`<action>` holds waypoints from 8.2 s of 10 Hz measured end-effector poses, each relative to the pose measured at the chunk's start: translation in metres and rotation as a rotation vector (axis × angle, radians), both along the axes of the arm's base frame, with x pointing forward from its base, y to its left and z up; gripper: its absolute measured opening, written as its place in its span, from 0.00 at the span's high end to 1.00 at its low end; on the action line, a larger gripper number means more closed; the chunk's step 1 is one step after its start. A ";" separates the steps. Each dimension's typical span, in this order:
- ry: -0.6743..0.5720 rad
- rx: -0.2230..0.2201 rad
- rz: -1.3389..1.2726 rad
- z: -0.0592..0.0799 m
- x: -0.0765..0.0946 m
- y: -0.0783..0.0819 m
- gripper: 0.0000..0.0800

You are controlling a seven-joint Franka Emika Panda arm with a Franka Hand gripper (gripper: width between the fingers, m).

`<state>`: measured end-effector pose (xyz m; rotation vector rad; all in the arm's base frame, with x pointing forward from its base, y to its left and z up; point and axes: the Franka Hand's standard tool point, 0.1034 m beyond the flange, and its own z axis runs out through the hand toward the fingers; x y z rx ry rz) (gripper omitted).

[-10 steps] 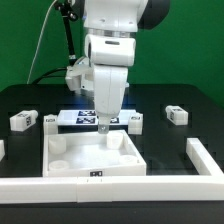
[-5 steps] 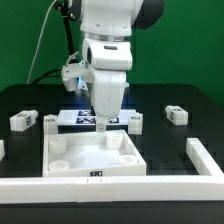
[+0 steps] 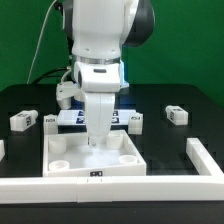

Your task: Assemble one leg

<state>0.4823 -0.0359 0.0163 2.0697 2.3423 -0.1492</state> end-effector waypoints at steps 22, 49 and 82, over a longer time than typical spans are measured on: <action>-0.024 0.018 -0.077 -0.007 0.010 0.047 0.92; -0.045 0.014 -0.198 0.029 0.007 0.124 0.19; 0.276 -0.564 -1.309 0.018 -0.126 0.201 0.19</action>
Offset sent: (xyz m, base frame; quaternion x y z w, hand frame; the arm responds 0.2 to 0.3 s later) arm 0.0000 0.0000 0.0000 0.0000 0.0000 0.0000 1.0000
